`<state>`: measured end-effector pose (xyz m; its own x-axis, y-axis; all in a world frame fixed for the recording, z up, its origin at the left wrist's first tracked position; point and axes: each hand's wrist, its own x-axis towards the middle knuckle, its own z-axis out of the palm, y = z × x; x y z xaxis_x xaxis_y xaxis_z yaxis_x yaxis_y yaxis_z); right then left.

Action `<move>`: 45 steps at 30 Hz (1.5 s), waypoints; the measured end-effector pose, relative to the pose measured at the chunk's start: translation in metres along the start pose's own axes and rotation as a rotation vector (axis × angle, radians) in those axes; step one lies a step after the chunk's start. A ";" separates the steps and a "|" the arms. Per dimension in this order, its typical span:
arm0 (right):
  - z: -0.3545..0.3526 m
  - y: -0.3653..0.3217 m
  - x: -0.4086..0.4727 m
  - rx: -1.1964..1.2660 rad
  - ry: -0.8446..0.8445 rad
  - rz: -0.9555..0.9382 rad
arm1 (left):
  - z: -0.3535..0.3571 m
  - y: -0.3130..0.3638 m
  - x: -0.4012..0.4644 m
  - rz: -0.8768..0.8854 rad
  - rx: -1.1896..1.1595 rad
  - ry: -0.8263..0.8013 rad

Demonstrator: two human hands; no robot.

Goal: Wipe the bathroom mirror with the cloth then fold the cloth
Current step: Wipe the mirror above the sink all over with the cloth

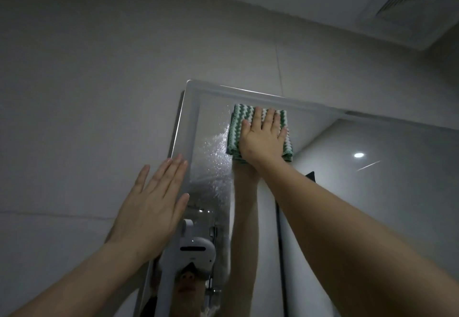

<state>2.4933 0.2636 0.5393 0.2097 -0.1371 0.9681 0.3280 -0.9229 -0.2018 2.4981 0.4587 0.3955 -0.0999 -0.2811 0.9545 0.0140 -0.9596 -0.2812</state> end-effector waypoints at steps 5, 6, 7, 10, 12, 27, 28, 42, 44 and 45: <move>0.003 -0.018 0.016 -0.007 0.010 -0.009 | 0.005 0.001 -0.001 -0.041 -0.022 0.028; 0.004 -0.021 0.019 -0.010 0.014 -0.016 | 0.006 0.000 -0.001 -0.053 -0.024 0.033; 0.004 -0.025 0.022 -0.015 0.017 -0.020 | 0.007 0.000 -0.001 -0.055 -0.022 0.039; 0.006 -0.040 0.030 -0.029 0.011 -0.038 | 0.008 0.000 0.001 -0.057 -0.021 0.055; 0.007 -0.050 0.033 -0.032 0.018 -0.051 | 0.010 -0.001 0.001 -0.067 -0.036 0.056; 0.027 -0.100 0.018 -0.056 0.039 -0.342 | 0.005 -0.004 0.000 -0.101 -0.022 -0.043; 0.028 -0.097 0.013 -0.053 0.044 -0.352 | 0.003 -0.003 0.000 -0.104 -0.020 -0.061; 0.041 -0.039 -0.102 -0.099 0.052 -0.345 | -0.010 0.006 -0.012 -0.267 -0.217 -0.110; 0.046 -0.035 -0.127 -0.106 0.056 -0.350 | -0.012 0.010 -0.023 -0.190 -0.243 -0.130; 0.048 -0.033 -0.141 -0.105 0.058 -0.355 | -0.013 0.012 -0.031 -0.166 -0.257 -0.138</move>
<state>2.4974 0.3306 0.4025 0.0468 0.1806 0.9824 0.2741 -0.9481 0.1612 2.4882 0.4556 0.3615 0.0562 -0.1375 0.9889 -0.2442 -0.9623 -0.1199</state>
